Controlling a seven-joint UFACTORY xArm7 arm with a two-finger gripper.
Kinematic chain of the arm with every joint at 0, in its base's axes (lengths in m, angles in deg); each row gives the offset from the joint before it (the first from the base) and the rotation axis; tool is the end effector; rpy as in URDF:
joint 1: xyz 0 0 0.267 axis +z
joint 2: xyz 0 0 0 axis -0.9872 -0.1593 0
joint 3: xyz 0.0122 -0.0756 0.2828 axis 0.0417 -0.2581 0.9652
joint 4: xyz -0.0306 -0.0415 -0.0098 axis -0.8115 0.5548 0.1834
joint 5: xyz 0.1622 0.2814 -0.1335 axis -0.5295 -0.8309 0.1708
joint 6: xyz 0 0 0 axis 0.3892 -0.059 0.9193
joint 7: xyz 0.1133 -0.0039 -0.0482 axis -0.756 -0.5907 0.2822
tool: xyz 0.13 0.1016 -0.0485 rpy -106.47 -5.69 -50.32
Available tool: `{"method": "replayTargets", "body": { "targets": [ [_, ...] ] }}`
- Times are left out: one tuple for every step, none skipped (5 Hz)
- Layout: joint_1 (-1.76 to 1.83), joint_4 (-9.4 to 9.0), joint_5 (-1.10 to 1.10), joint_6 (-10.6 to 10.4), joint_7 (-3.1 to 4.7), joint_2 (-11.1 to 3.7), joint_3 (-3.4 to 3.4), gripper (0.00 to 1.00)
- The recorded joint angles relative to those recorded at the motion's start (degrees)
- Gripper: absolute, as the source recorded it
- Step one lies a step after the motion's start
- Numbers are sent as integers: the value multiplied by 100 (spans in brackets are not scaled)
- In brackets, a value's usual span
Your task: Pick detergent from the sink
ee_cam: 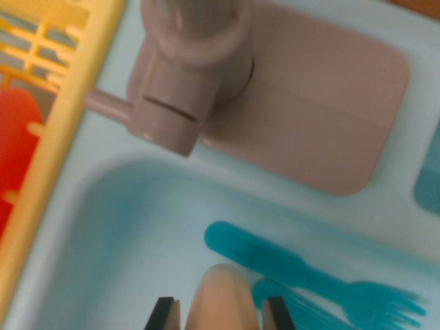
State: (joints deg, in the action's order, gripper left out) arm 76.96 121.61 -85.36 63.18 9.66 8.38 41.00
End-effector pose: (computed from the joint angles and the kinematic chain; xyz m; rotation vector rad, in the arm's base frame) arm 0.4725 -0.0496 0.1037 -3.0462 -0.5576 -0.1010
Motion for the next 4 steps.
{"method": "replayTargets", "body": {
  "targets": [
    [0, 123, 13, 177, -16, 54, -2, 100],
    [0, 123, 13, 177, -16, 54, -2, 100],
    [0, 269, 28, 386, -35, 119, -3, 100],
    [0, 269, 28, 386, -35, 119, -3, 100]
  ]
}}
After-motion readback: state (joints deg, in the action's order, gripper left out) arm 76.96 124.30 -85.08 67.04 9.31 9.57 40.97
